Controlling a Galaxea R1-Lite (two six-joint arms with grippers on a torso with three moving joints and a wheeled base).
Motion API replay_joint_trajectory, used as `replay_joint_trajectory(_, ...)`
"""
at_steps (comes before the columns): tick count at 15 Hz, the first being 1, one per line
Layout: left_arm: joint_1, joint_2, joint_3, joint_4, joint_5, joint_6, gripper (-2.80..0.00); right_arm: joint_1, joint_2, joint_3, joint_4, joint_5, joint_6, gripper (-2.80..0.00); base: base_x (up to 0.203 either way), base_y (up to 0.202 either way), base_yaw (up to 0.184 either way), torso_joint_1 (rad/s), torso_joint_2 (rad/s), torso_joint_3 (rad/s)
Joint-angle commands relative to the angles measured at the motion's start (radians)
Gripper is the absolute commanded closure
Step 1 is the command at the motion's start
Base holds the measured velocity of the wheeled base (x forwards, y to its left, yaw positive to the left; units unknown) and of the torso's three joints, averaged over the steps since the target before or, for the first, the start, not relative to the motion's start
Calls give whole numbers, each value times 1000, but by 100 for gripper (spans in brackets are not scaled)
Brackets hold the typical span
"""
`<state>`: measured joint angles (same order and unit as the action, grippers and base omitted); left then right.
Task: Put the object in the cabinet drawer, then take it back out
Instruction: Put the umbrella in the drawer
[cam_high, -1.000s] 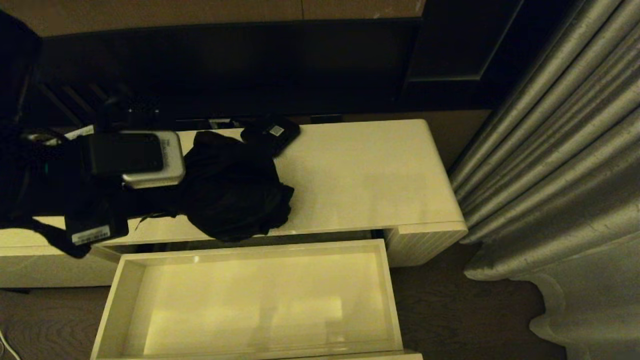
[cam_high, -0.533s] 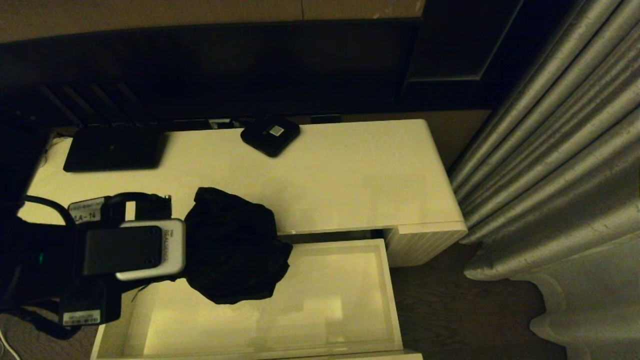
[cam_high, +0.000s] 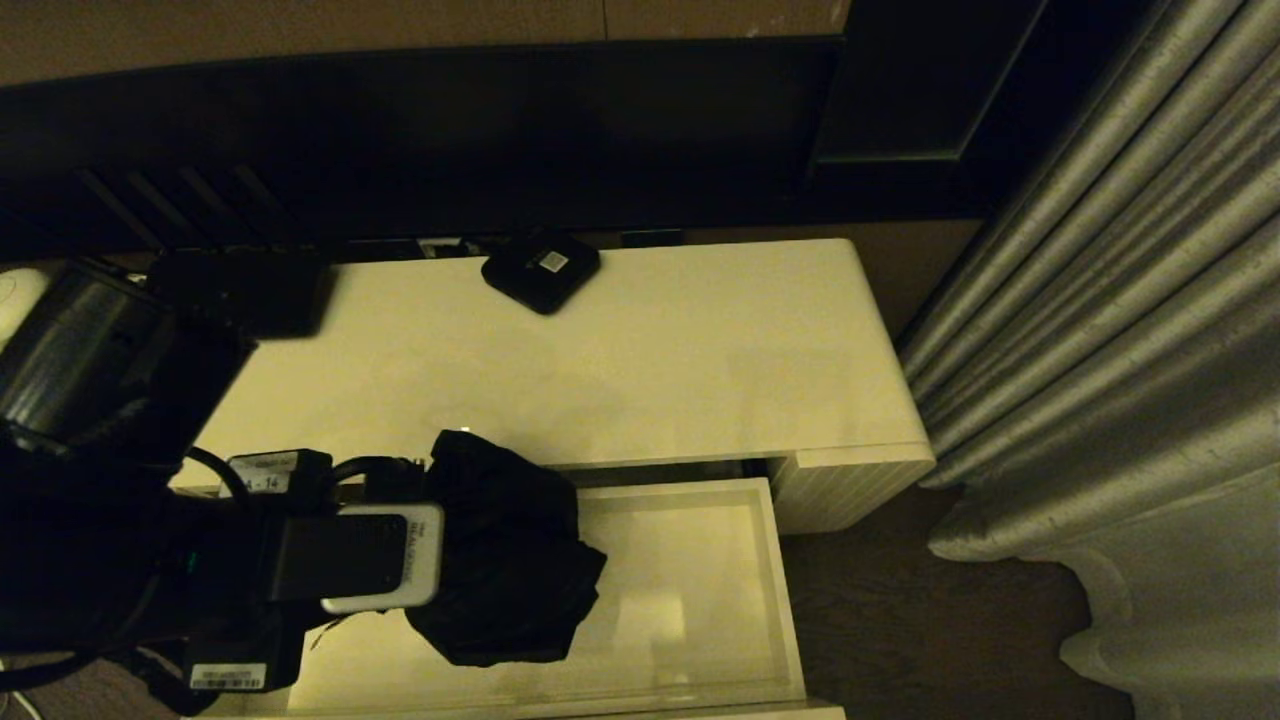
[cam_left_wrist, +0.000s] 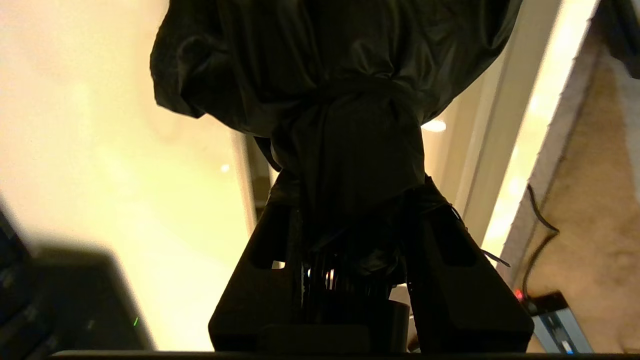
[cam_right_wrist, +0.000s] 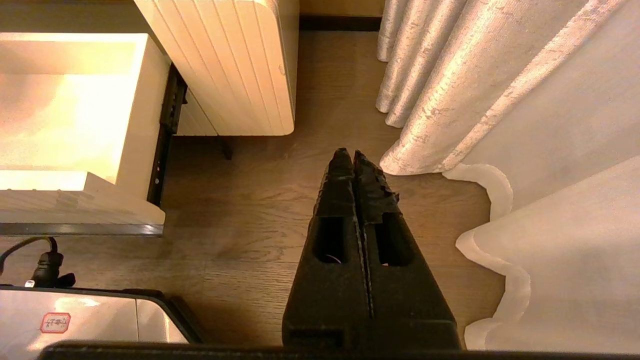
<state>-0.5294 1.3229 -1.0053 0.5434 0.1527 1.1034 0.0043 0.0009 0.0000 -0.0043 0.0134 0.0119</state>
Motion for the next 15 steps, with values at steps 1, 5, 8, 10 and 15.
replay_joint_trajectory(1,-11,67,-6,3,-2,5,0,0,1,0,0,0,0,0,0,0,0,0,0,0)
replay_joint_trajectory(5,-43,222,-40,-88,-1,-82,0,0,1,0,0,0,0,0,0,0,0,0,0,0)
replay_joint_trajectory(8,-98,345,-142,-128,6,-255,0,0,1,0,0,0,0,0,0,0,0,0,0,0)
replay_joint_trajectory(10,-112,357,-155,-133,6,-285,0,0,1,0,0,0,0,0,0,0,0,0,0,0)
replay_joint_trajectory(15,-153,390,-150,-142,-7,-474,0,0,1,0,0,0,0,0,0,0,0,0,0,0)
